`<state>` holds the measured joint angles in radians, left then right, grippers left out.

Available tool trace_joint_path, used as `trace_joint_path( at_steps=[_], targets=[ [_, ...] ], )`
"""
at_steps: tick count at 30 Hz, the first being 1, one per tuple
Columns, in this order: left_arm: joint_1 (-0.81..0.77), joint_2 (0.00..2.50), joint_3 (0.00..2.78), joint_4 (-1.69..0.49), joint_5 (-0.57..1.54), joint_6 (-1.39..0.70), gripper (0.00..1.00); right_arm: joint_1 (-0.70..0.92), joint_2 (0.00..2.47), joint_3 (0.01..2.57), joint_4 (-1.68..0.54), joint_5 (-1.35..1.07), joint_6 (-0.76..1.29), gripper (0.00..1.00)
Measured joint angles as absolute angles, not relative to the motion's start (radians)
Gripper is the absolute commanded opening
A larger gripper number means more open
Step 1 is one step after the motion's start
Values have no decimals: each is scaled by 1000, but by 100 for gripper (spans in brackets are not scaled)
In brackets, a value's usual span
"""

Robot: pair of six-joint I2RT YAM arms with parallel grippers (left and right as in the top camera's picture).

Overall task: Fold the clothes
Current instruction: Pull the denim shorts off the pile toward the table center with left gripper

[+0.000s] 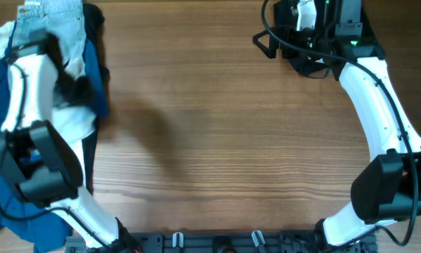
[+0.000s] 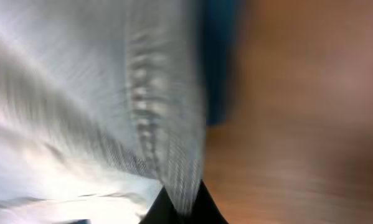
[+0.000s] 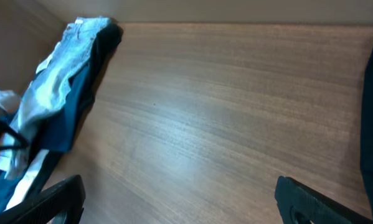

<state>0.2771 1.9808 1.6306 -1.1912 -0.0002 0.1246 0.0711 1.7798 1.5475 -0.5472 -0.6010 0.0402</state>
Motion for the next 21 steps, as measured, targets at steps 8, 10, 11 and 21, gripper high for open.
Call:
trace_joint_path(
  at_steps=[8,10,11,21],
  targets=[
    [-331,2006,1674,-896,213,46,4,-71,1780,1548,-536,-602,76,96],
    [-421,2070,1674,-827,221,25,4,-123,1780,1548,-536,-602,89,96],
    [-466,2102,1674,-791,234,13,4,-161,1780,1547,-537,-603,94,96],
    [-606,2162,1691,-640,321,-36,56,-250,1780,1548,-537,-628,102,96]
  ],
)
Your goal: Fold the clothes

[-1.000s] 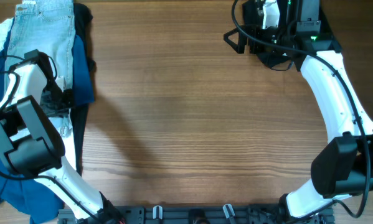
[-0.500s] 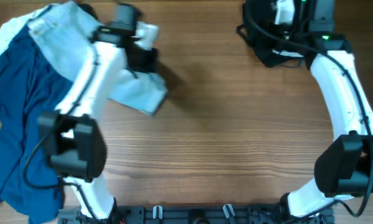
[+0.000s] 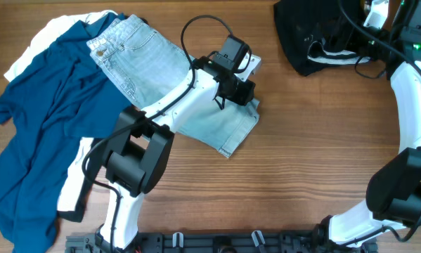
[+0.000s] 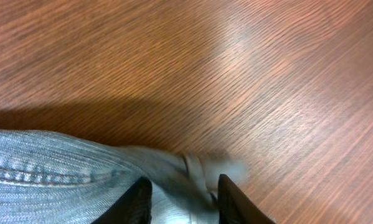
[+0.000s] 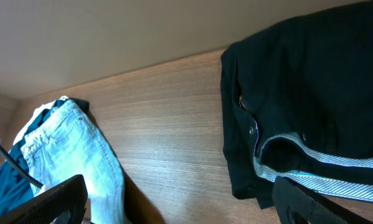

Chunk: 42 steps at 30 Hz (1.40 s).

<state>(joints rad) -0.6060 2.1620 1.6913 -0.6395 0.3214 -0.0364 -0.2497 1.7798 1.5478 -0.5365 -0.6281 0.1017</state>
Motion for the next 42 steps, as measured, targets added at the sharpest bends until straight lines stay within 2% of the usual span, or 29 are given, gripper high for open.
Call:
trace_joint_path(
  at_steps=[1,2,3,4,7,10,12,15,19,20,23,28,30,32,33,35,36,38,42],
  targets=[
    [-605,2162,1716,-664,323,-40,74,-250,1780,1547,-537,-628,102,96],
    [-596,2158,1771,-726,316,-37,76,-250,1780,1547,-537,-628,102,96],
    [-576,2156,1818,-824,300,-38,84,-250,1780,1547,-538,-628,102,96],
    [-548,2146,1839,-883,289,-40,86,-249,1780,1547,-538,-628,102,96],
    [-319,2114,1885,-1005,225,-58,89,-208,1780,1548,-559,-628,101,96],
    [-106,2114,1884,-1102,179,-118,96,-71,1790,1548,-520,-587,93,95],
    [54,2114,1884,-1131,154,-154,97,38,1833,1551,-461,-547,85,91],
    [202,2114,1884,-1177,129,-171,98,162,1948,1552,-414,-485,69,88],
    [307,2114,1884,-1206,109,-175,98,250,2045,1555,-588,-320,24,86],
    [329,2114,1884,-1206,104,-175,98,253,2049,1555,-624,-302,12,82],
    [354,2114,1860,-1177,101,-174,97,248,2054,1555,-684,-291,-35,80],
    [352,2115,1778,-1100,101,-174,98,248,2101,1554,-703,-403,-135,80],
    [352,2117,1765,-1076,101,-174,98,251,2133,1554,-702,-438,-157,76],
    [352,2117,1755,-1045,101,-174,94,253,2168,1554,-698,-456,-168,73],
    [352,2117,1744,-1028,101,-173,90,254,2183,1553,-692,-465,-171,68],
    [352,2119,1718,-994,101,-169,84,254,2188,1553,-657,-496,-178,50],
    [352,2125,1709,-973,101,-168,77,254,2189,1553,-647,-507,-173,35],
    [352,2156,1699,-941,101,-168,57,254,2189,1553,-638,-540,-176,5],
    [356,2222,1697,-900,102,-171,54,250,2189,1553,-641,-559,-130,4]
  ],
)
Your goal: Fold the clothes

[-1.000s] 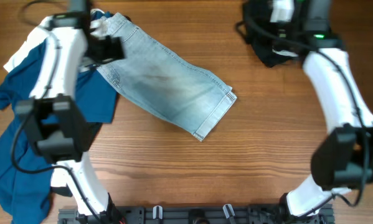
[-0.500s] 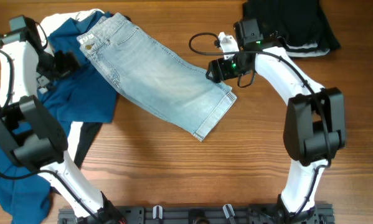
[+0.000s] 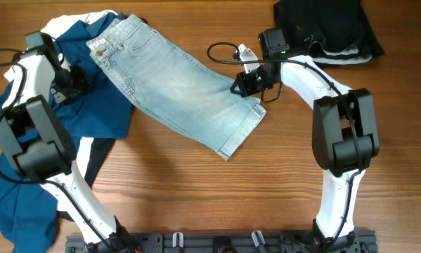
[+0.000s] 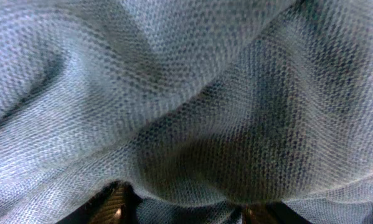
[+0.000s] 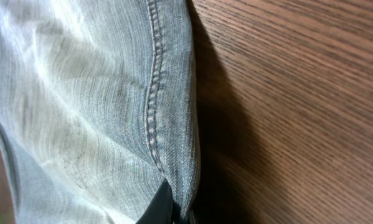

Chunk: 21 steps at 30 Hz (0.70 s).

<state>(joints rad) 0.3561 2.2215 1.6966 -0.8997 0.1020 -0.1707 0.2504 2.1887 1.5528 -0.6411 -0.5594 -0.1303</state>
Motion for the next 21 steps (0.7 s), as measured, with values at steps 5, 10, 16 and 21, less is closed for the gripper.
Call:
trace_joint_path(
  at_steps=[5,10,16,21],
  targets=[
    [417,2227,1697,-869,138,-171,53,182,2131,1568,-734,-533,-91,4],
    [604,2230,1701,-863,159,-170,52,6,2043,1592,-857,-457,-91,5],
    [719,2230,1704,-876,163,-171,80,24,2043,1666,-958,-393,-130,100],
    [680,2186,1701,-910,196,-156,91,202,2032,1895,-800,-316,-211,100]
  ],
)
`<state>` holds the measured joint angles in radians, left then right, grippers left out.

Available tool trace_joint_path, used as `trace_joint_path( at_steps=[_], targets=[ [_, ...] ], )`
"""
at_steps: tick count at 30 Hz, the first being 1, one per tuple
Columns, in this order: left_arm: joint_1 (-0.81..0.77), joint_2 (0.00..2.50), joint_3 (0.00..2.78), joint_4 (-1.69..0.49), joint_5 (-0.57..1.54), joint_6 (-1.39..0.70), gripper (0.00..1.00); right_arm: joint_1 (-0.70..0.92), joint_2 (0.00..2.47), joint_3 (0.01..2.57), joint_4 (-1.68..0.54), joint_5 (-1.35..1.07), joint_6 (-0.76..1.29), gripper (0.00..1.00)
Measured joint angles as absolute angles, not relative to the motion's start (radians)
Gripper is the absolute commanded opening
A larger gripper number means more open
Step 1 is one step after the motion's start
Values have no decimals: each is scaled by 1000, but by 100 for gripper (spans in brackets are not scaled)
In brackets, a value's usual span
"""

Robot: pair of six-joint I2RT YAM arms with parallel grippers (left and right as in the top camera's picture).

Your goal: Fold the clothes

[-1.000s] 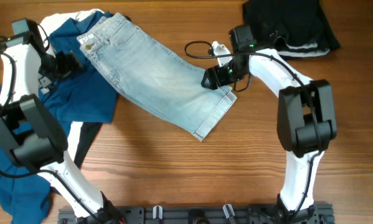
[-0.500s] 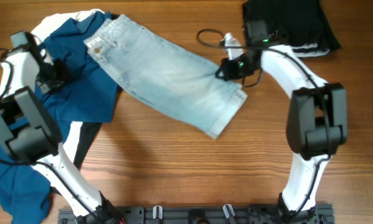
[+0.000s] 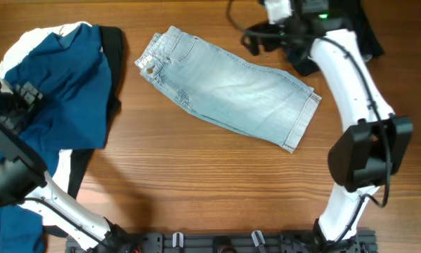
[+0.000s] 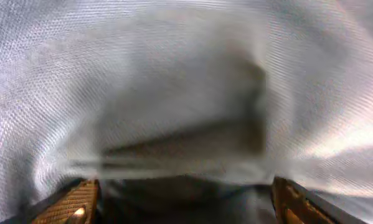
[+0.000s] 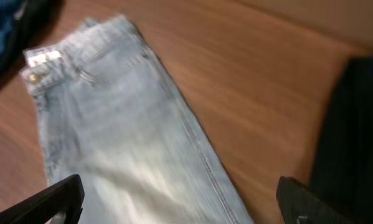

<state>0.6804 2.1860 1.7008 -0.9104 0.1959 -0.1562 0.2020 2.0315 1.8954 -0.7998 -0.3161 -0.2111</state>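
Observation:
Light denim shorts [image 3: 231, 88] lie flat in the middle of the table, waistband [image 3: 164, 49] at the far left and hems at the right. My right gripper [image 3: 254, 39] hangs open above their far edge. In the right wrist view the shorts [image 5: 130, 124] fill the space below the right gripper [image 5: 180, 202], whose fingers stand wide apart with nothing between them. At the table's left edge my left gripper [image 3: 24, 95] is over the clothes pile. The left wrist view is blurred: the left gripper [image 4: 186, 202] is open, close over pale mesh cloth [image 4: 174, 74].
A pile with a blue shirt [image 3: 62, 81], white cloth [image 3: 27, 42] and a black garment [image 3: 112, 53] takes up the left side. More blue cloth lies at the near left corner. A folded black garment [image 3: 368, 35] sits at the far right behind the right arm.
The right gripper has let go of the shorts' hem and is now open at their far edge. The shorts lie further right. The left gripper has moved to the table's left edge, and the pile has shifted.
First the left gripper was shut on denim in the left pile, the right one open at the far right. Then the left held the shorts' hem mid-table. Later the right was shut on the hem, the left in the blue shirt. Now the shorts lie flat, both grippers open.

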Motion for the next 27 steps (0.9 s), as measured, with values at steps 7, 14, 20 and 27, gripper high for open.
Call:
trace_joint_path(
  at_steps=[7,14,20,27],
  targets=[
    [401,2014,1697,-926,173,-132,91,275,2161,1895,-590,-298,-258,99],
    [64,2014,1697,-913,165,-132,92,293,2358,1895,-500,-397,-282,85],
    [-40,2014,1697,-859,147,-134,92,322,2423,1895,-441,-426,-282,82],
    [-39,2014,1697,-859,139,-136,91,322,2481,1898,-310,-399,-255,79]
  ],
)
